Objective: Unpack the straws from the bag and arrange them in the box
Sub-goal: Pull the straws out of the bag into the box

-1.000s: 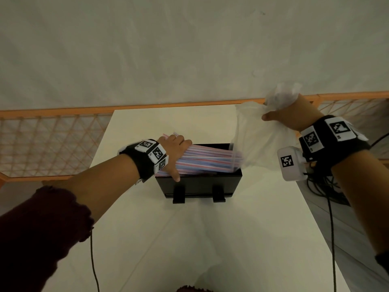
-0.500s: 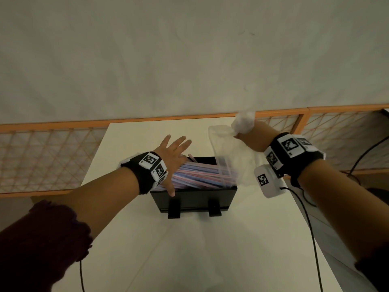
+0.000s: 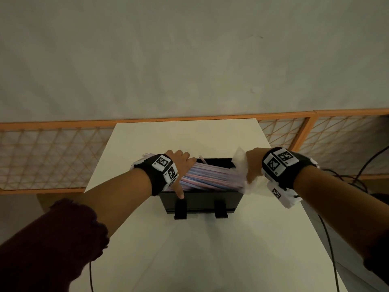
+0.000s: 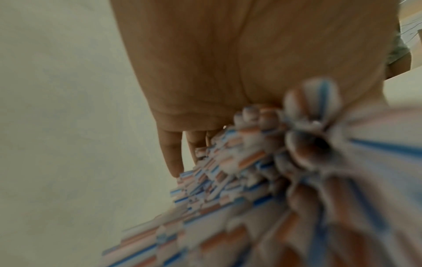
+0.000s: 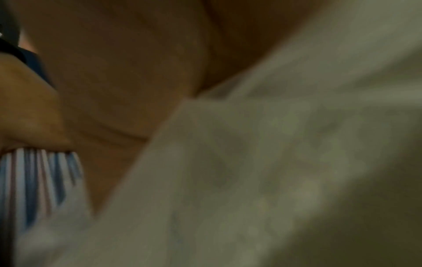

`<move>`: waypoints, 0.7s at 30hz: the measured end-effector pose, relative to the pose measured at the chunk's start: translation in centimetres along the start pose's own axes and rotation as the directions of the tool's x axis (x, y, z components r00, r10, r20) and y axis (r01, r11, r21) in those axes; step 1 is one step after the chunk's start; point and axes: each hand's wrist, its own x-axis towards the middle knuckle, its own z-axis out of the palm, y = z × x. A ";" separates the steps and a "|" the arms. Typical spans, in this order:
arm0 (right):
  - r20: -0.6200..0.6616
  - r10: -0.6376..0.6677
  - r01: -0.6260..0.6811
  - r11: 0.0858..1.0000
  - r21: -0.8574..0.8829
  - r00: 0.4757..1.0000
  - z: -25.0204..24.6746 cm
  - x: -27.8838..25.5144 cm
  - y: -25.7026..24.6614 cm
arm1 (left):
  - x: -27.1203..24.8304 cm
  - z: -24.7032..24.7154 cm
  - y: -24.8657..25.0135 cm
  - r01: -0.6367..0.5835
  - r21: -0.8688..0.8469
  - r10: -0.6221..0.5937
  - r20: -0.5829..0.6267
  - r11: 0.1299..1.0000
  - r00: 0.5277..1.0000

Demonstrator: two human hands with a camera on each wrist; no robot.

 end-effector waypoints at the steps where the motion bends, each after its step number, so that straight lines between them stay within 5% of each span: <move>1: -0.053 0.001 -0.002 1.000 -0.015 0.999 -0.5 -0.1 0.0 | 0.1 0.0 0.0 0.002 0.006 -0.002 0.004 1.000 1.000; 6: -0.245 0.051 -0.061 0.998 -0.035 0.968 -3.5 -1.1 0.3 | 0.2 -0.1 -0.1 0.004 -0.007 -0.004 0.018 1.000 1.000; 21: -0.393 0.239 -0.133 0.951 0.278 0.888 -6.9 -2.4 5.8 | 0.6 0.4 -0.3 0.034 -0.067 -0.032 0.034 0.997 0.999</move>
